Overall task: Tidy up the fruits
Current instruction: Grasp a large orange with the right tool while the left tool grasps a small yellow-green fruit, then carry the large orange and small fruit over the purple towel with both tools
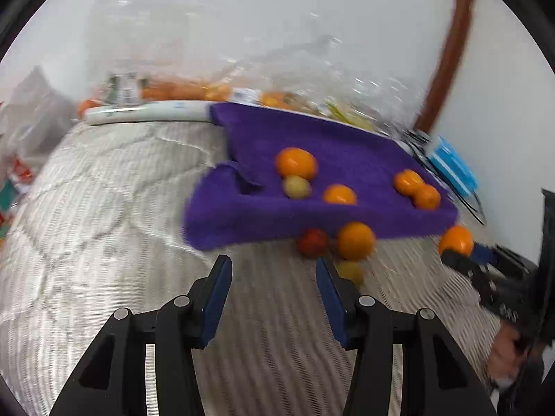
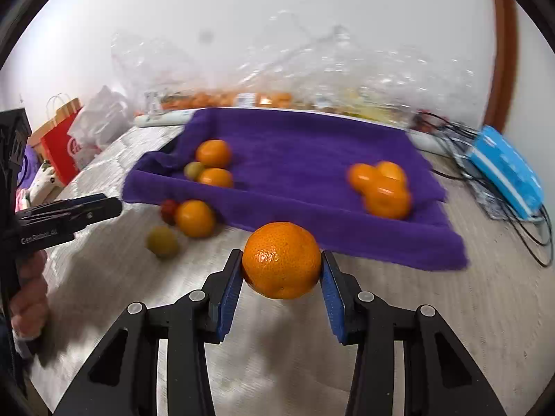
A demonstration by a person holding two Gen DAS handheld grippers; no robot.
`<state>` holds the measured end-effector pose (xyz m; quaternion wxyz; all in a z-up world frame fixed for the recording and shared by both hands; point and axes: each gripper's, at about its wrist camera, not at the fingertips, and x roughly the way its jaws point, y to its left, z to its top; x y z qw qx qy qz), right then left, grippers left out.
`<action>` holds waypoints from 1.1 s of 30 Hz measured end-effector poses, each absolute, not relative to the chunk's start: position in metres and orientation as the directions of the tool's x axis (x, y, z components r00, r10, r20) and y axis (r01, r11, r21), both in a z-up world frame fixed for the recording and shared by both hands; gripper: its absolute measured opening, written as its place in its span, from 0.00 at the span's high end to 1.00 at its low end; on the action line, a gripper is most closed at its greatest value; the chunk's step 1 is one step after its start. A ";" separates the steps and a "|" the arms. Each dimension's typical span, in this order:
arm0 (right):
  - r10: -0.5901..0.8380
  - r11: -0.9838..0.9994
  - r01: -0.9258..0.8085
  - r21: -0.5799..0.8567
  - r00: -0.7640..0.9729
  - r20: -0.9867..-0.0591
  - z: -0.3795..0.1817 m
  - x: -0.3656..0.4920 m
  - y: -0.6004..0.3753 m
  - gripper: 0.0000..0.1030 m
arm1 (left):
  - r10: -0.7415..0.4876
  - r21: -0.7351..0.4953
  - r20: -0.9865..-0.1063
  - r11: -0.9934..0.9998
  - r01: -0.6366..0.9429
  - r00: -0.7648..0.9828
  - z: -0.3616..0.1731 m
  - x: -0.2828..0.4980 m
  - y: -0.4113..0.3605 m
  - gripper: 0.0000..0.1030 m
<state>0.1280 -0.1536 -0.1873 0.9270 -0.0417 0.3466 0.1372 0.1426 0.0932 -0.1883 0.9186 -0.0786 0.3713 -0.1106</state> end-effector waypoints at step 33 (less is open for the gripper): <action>0.307 0.948 -0.300 0.110 0.763 -0.568 -0.186 0.124 -0.202 0.58 | -0.316 -0.275 -0.640 0.945 0.176 0.700 -0.190 0.144 0.042 0.74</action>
